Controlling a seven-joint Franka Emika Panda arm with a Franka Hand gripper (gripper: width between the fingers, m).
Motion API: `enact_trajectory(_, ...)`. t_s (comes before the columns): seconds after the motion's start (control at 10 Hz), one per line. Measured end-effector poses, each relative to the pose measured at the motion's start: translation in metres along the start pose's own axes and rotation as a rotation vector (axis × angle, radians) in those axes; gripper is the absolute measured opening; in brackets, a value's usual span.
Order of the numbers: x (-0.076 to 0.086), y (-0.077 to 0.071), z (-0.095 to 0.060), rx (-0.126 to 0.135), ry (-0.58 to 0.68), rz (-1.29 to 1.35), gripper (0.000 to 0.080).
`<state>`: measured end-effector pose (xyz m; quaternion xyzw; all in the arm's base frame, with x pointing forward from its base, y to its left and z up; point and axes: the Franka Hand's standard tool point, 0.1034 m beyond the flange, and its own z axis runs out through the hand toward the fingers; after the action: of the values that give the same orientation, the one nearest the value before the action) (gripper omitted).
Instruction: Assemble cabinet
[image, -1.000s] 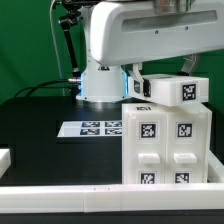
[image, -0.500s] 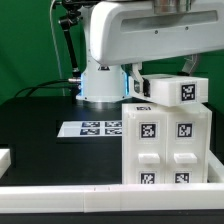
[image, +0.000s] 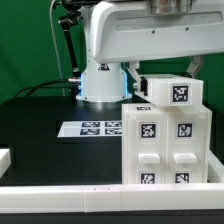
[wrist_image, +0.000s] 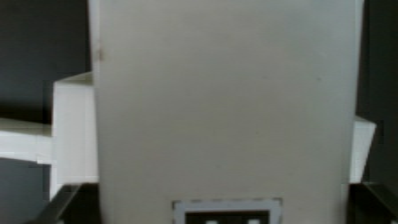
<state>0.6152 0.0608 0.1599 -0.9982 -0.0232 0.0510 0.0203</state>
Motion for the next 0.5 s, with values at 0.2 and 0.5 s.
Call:
enact_trajectory(0.2, 0.0002, -0.001, 0.0002, 0.0, 0.001, 0.127, 0.056)
enact_trajectory(0.5, 0.001, -0.0023, 0.0008, 0.009, 0.01, 0.362, 0.056)
